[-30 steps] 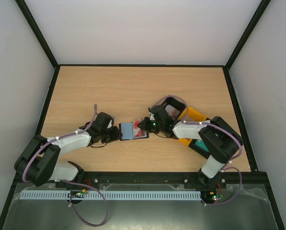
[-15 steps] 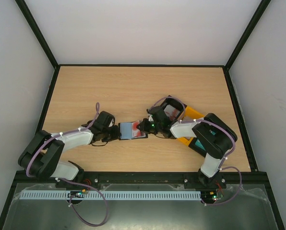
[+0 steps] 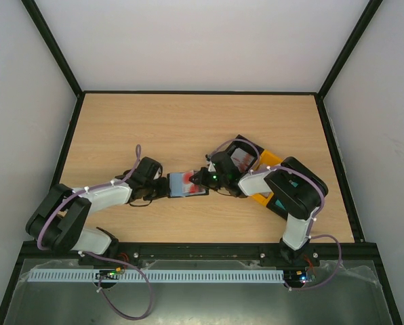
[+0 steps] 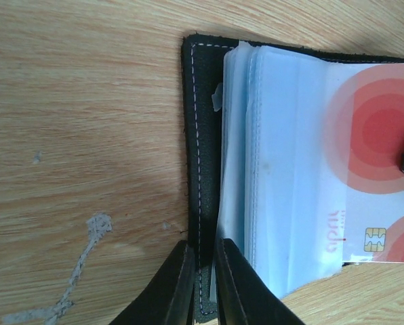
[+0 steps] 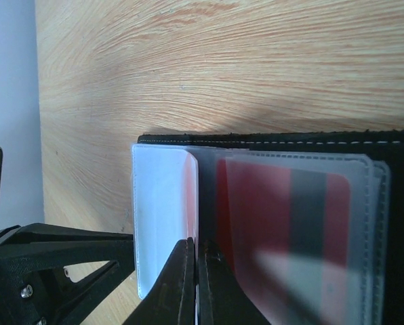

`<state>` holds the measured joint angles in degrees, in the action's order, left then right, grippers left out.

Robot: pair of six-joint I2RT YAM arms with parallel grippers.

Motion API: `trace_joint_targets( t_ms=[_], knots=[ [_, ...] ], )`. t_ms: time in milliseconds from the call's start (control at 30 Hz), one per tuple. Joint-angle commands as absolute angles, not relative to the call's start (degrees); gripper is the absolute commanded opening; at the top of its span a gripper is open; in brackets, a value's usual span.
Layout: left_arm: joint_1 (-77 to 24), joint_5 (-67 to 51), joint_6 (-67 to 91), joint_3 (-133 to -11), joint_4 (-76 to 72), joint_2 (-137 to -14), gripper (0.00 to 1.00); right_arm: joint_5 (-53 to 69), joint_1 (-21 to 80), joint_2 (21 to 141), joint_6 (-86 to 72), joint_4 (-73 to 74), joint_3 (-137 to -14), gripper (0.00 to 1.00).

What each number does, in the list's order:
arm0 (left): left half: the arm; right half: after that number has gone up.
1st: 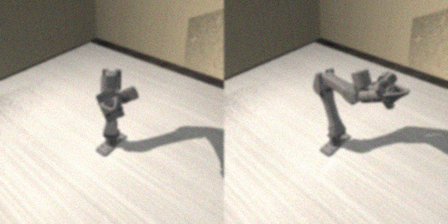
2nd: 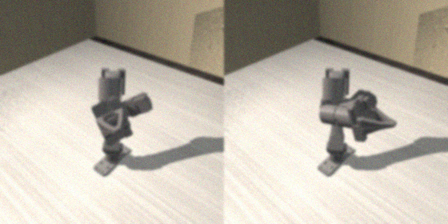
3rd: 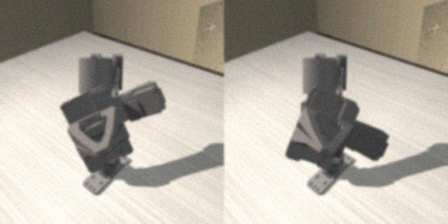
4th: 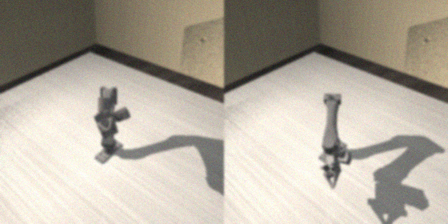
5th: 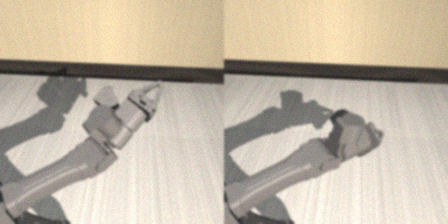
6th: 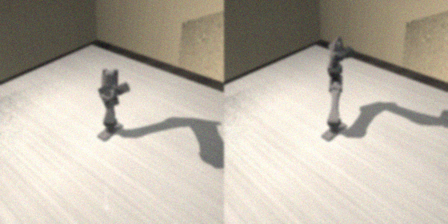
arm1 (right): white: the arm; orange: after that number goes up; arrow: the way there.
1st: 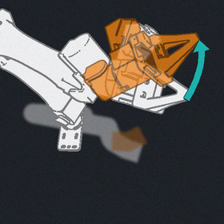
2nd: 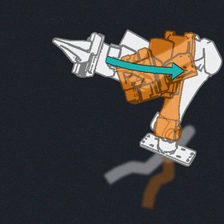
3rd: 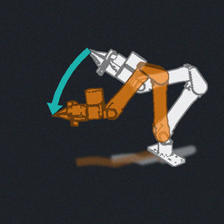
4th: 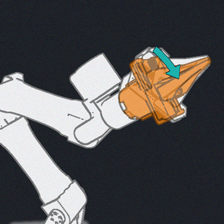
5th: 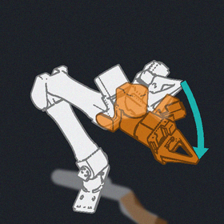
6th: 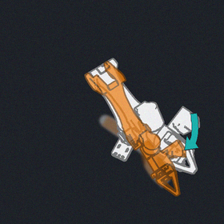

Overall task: Put the credit cards into the card holder
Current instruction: Insert the credit card into the card holder.

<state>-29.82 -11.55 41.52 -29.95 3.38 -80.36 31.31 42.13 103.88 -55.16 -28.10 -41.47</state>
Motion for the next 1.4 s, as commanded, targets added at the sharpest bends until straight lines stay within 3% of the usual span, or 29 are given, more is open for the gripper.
trace_joint_targets(
  t_ms=[0,600,1367],
  knots=[
    [-29.53,-9.92,40.54,-29.79,5.68,-81.73,0.12,31.85,42.53,105.74,-56.09,-29.5,-40.17,0.02],
    [-29.53,-11.47,40.88,-29.05,4.42,-81.84,0.12,26.76,45.87,107.66,-58.67,-34.72,-38.84,0.05],
    [-29.62,-12.07,41.08,-28.04,3.64,-80.98,0.12,24.67,47.74,110.28,-61.66,-38.87,-38.7,0.02]
  ],
)
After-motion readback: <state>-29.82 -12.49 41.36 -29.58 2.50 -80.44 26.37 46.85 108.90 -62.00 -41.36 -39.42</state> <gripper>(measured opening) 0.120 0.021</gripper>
